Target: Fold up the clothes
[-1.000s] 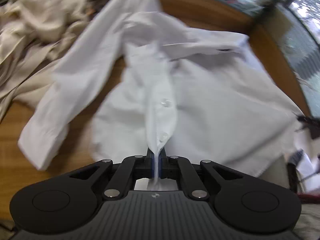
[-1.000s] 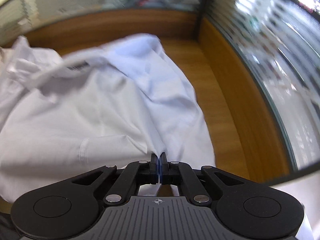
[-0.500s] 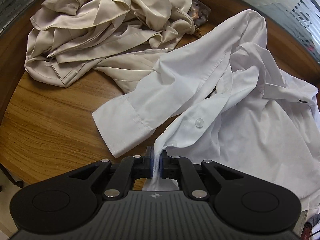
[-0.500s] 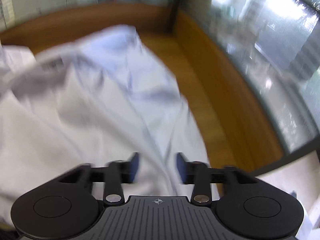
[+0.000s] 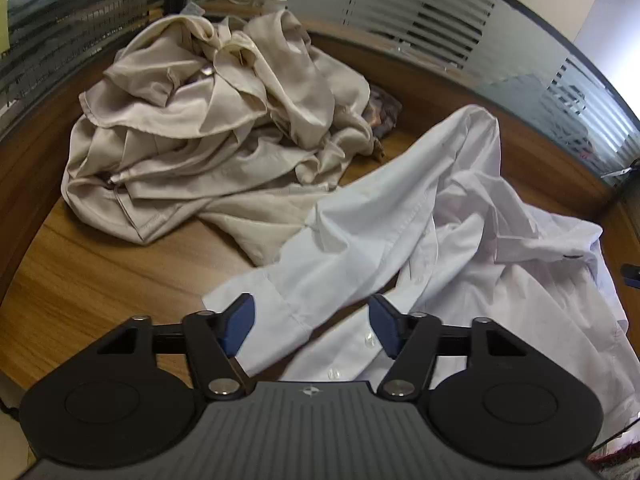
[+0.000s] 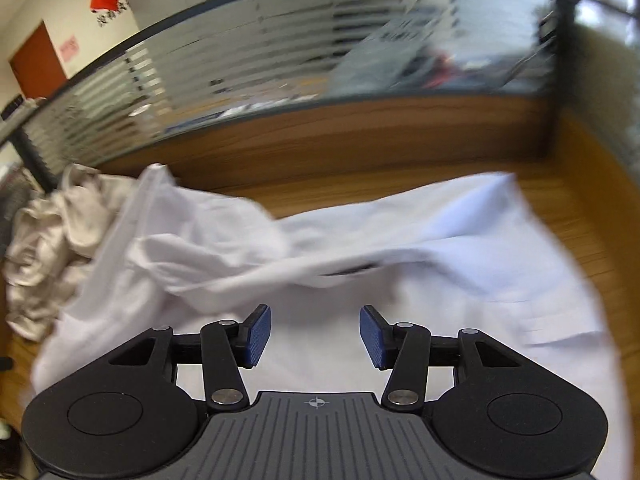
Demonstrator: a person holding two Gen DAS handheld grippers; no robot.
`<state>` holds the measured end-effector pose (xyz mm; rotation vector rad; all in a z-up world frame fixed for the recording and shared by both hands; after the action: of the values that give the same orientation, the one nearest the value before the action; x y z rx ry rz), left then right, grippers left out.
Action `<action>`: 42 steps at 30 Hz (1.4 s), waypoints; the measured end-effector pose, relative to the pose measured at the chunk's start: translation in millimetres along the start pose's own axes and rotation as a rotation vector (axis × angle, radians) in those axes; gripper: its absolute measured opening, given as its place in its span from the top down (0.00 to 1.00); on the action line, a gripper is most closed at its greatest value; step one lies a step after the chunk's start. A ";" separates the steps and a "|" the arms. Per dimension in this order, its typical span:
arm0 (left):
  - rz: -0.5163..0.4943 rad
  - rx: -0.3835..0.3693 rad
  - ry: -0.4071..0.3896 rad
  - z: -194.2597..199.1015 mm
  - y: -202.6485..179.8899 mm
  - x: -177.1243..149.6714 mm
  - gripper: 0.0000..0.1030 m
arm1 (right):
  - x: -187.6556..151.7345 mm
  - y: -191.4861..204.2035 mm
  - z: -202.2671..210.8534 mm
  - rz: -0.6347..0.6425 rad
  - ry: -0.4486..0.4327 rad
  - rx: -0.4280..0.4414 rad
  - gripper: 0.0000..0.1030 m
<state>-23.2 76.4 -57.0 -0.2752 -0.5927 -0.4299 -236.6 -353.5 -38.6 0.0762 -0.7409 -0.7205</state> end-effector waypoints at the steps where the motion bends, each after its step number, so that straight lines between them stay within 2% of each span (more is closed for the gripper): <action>1: -0.010 0.001 -0.005 -2.0 2.0 1.2 0.31 | 0.4 3.9 -11.8 -0.019 0.018 0.024 0.48; 4: -0.048 0.010 -0.013 -18.0 4.8 5.4 0.31 | -0.1 12.2 -42.2 -0.095 0.057 0.067 0.46; 7: -0.067 -0.003 -0.003 -42.4 5.6 10.5 0.28 | 2.4 13.9 -68.8 -0.233 0.082 0.101 0.44; 10: -0.083 -0.022 0.011 -67.4 0.2 17.0 0.27 | 3.7 10.8 -92.4 -0.384 0.092 0.112 0.41; 17: -0.123 -0.040 0.039 -114.9 -23.7 36.2 0.24 | 5.2 11.1 -136.8 -0.624 0.137 0.136 0.40; 22: -0.170 -0.006 0.053 -140.0 -34.1 44.2 0.23 | -5.3 19.4 -164.0 -0.825 0.216 0.169 0.40; 26: -0.202 0.026 0.066 -156.5 -36.8 48.2 0.26 | -13.6 27.6 -184.6 -0.921 0.276 0.134 0.42; 28: -0.225 0.033 0.073 -160.4 -35.8 50.3 0.48 | -14.7 31.8 -192.8 -0.923 0.292 0.120 0.52; 29: -0.231 0.033 0.078 -160.5 -33.7 52.0 0.76 | -14.0 32.5 -195.9 -0.907 0.292 0.118 0.61; 30: -0.224 0.026 0.079 -159.3 -30.1 54.2 0.92 | -13.0 32.7 -198.7 -0.888 0.289 0.115 0.62; 31: -0.209 0.020 0.077 -156.5 -25.3 57.7 0.93 | -11.8 32.6 -199.4 -0.870 0.285 0.114 0.65; 32: -0.184 0.015 0.070 -151.7 -18.9 62.7 0.96 | -10.4 32.3 -199.0 -0.853 0.280 0.114 0.75; 33: -0.157 0.013 0.062 -145.9 -11.6 68.9 0.97 | -8.0 32.0 -196.8 -0.833 0.270 0.118 0.80; 35: -0.100 0.024 0.032 -129.5 5.1 86.2 0.98 | 0.8 31.4 -185.4 -0.789 0.232 0.141 0.85; 38: -0.033 0.065 -0.036 -100.2 32.3 115.5 0.98 | 26.1 34.8 -157.2 -0.669 0.141 0.188 0.90; 42: 0.050 0.121 -0.137 -66.1 65.1 159.9 0.98 | 80.1 53.2 -118.5 -0.415 -0.028 0.228 0.93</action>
<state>157.8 59.6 -23.6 -0.2045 -0.7415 -0.3275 -89.3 -384.5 -63.5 0.4384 -0.8424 -1.0298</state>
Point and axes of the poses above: each gripper's, at about its wrist camera, not at the fingertips, and z roughly against the way its jaws point, y to its left, x to its top, the point moved 2 cm from there along -z, roughly the way its jaws point, and after that the axes turned 4 degrees about -z, right-handed, at the moved point
